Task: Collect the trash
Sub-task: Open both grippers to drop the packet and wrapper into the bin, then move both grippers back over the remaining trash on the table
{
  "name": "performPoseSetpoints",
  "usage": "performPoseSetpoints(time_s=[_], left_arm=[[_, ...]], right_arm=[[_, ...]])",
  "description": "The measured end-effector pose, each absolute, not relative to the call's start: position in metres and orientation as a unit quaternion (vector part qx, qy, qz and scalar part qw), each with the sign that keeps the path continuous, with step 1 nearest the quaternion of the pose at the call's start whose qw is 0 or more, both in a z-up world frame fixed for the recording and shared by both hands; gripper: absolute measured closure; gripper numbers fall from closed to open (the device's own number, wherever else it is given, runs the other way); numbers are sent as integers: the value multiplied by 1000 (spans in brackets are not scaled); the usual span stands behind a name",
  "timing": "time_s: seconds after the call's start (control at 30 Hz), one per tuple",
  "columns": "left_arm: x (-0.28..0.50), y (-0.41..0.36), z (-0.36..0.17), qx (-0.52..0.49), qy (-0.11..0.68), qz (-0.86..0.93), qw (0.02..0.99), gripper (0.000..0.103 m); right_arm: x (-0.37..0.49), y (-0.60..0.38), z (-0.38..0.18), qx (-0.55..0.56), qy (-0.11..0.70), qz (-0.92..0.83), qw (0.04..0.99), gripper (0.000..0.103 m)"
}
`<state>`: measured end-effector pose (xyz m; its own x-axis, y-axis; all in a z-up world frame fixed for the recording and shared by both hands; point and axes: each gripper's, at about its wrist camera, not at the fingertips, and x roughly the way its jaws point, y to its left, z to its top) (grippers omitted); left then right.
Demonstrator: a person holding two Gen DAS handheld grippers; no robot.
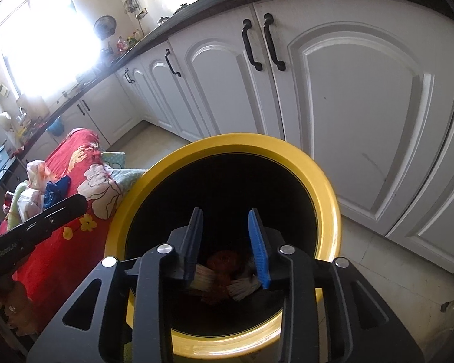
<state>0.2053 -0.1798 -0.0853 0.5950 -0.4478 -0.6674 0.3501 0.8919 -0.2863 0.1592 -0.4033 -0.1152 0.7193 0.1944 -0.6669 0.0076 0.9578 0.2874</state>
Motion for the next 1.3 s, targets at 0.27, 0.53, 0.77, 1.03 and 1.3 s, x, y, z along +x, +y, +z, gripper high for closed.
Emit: performPoseSetpoints(time_s=[0.27, 0.53, 0.77, 1.03, 1.3], left_arm=[[196, -163, -73, -71, 372, -209, 901, 41], [184, -148, -52, -71, 342, -196, 916, 11], [173, -132, -36, -75, 319, -182, 927, 11], [161, -112, -24, -76, 301, -164, 936, 11], [150, -94, -12, -77, 281, -150, 945, 11]], right_arm=[[154, -399, -99, 132, 348, 47, 927, 52], [144, -390, -77, 133, 316, 51, 938, 33], [137, -375, -59, 125, 299, 68, 944, 29], [132, -357, -44, 114, 285, 87, 948, 27], [128, -341, -34, 103, 278, 101, 950, 27]])
